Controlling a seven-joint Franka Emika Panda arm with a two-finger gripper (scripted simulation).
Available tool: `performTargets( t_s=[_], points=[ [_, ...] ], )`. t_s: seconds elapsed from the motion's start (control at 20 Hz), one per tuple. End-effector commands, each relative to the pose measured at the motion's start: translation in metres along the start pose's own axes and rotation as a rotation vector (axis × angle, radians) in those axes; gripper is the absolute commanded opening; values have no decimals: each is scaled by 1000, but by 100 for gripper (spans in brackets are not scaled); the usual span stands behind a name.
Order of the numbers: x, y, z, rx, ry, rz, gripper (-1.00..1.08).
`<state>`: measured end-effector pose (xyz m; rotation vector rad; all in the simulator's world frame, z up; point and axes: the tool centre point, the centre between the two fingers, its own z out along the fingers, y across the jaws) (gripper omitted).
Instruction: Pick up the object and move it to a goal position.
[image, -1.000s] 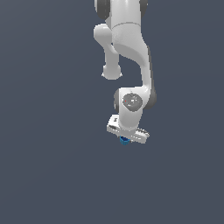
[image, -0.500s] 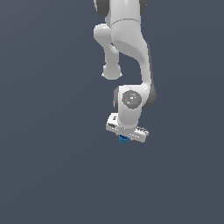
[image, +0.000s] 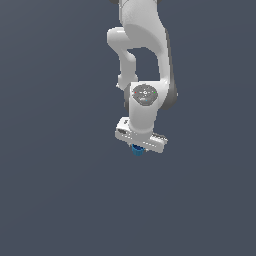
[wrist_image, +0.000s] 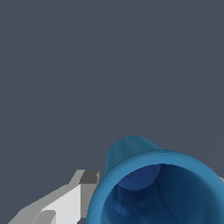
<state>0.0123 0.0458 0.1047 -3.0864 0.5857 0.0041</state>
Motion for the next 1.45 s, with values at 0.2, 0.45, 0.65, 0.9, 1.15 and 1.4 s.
performTargets(
  t_s=[0.2,0.45,0.65,0.9,1.15,1.4],
  points=[
    [-8,29,-63,1,2,1,-100],
    [-14,53,-117,2,2,1,-100],
    [-18,69,-154,2,2,1,-100],
    [-22,85,-191,1,2,1,-100],
    [-23,95,-214,1,2,1,-100],
    [-23,98,-221,1,2,1,-100]
  ],
)
